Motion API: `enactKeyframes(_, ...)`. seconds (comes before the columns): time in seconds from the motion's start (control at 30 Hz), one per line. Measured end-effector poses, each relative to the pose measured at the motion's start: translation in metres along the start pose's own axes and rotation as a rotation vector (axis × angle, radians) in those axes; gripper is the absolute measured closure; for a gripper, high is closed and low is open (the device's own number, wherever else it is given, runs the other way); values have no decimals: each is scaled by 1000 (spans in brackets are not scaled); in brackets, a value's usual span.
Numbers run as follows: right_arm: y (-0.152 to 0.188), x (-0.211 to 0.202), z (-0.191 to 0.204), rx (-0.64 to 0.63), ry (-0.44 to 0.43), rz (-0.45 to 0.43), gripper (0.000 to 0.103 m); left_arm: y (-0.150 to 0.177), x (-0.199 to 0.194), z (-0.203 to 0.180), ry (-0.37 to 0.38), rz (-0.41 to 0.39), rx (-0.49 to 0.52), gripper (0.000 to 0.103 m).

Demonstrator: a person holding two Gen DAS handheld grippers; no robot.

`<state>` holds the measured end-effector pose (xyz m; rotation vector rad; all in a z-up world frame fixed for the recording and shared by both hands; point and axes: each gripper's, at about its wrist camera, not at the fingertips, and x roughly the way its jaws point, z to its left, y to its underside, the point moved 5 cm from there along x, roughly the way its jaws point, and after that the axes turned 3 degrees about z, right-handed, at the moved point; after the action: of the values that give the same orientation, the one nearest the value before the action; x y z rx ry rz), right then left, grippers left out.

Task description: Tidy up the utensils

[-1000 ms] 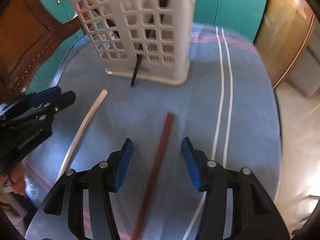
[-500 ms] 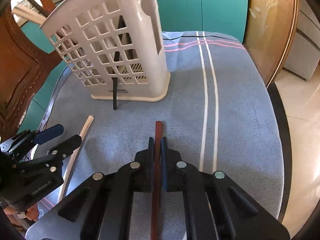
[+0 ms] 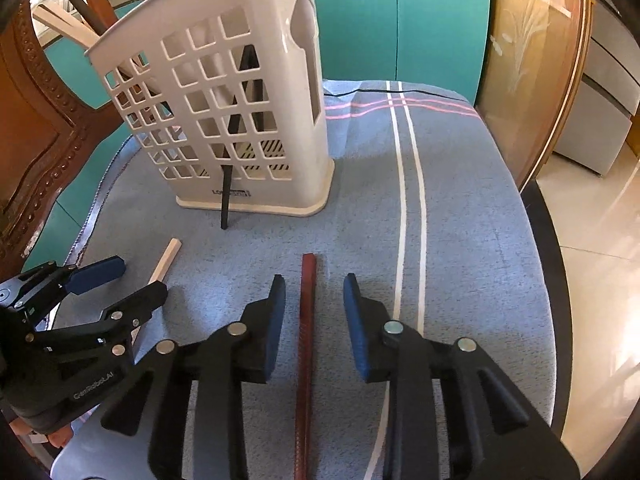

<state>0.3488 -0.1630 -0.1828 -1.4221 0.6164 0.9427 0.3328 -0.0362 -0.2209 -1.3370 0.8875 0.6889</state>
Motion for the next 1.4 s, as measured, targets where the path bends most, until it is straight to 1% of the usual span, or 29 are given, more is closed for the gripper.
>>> enactKeyframes(0.13,2,3,1,-15,16,10,72,0,0,0,-1,0,1,47)
enactKeyframes(0.27,4,6,3,-37,27,7,65,0,0,-1,-1,0,-1,47)
enactKeyframes(0.43,6,7,8,-58,40,7,59,-1,2,1,-3,3,1,47)
enactKeyframes(0.67,8,9,15,-74,55,5,54,-2,3,2,-3,5,-2,45)
enactKeyframes(0.9,12,10,21,-90,70,3,51,-2,2,3,-6,6,-7,42)
enactKeyframes(1.13,12,9,17,-93,72,4,50,-1,2,3,-8,8,-9,42)
enactKeyframes(1.23,12,9,17,-94,72,5,50,-2,2,6,7,19,-23,42)
enactKeyframes(1.33,12,9,17,-94,72,5,50,-2,2,8,8,20,-31,53)
enactKeyframes(1.4,13,9,18,-93,72,5,50,-2,1,9,17,18,-29,72)
